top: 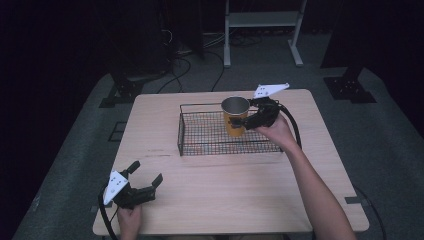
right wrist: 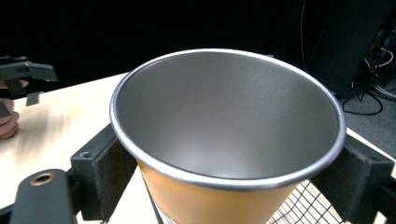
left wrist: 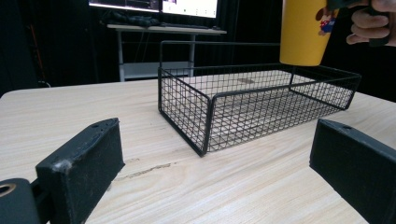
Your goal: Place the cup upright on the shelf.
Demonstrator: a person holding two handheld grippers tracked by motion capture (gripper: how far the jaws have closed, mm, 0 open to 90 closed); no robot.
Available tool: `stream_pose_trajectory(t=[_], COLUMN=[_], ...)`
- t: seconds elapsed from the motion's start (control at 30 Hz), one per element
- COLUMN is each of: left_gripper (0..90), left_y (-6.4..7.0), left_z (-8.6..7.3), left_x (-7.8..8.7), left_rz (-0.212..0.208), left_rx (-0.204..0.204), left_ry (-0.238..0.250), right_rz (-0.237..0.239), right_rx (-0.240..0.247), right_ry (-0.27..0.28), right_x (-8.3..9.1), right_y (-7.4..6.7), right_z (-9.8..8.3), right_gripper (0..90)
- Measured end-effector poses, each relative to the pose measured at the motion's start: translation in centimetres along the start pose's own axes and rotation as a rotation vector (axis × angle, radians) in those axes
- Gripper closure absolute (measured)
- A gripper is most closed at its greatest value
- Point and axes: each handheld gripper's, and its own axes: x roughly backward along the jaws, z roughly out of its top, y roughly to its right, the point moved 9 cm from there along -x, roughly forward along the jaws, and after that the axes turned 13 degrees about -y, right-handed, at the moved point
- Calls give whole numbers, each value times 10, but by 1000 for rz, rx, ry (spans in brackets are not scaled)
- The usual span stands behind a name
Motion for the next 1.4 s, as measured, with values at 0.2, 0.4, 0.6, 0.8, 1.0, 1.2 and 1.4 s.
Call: stream_pose_trajectory(t=[0.2, 0.4, 0.6, 0.8, 1.0, 1.2, 1.4], left_gripper=[17, 17, 17, 16, 17, 17, 17], left_y=[0, 0, 0, 0, 0, 0, 0], left_z=[0, 0, 0, 0, 0, 1, 1], left_x=[0, 0, 0, 0, 0, 1, 1], left_rz=[-1, -2, -2, -2, -2, -3, -2], left_rx=[1, 2, 2, 2, 3, 4, 4], left_ry=[2, 4, 4, 5, 5, 7, 7], right_rz=[-1, 5, 3, 0, -16, -31, -43], right_rx=[-6, -17, -50, -75, -83, -87, -88], right_ry=[-26, -52, -75, -101, -140, -170, -208], right_x=[-12, -23, -32, -42, -52, -58, -62], right_y=[7, 12, 21, 31, 38, 43, 47], right_z=[-1, -8, -16, -25, -34, -40, -47], right_gripper=[131, 131, 130, 130, 130, 130, 130])
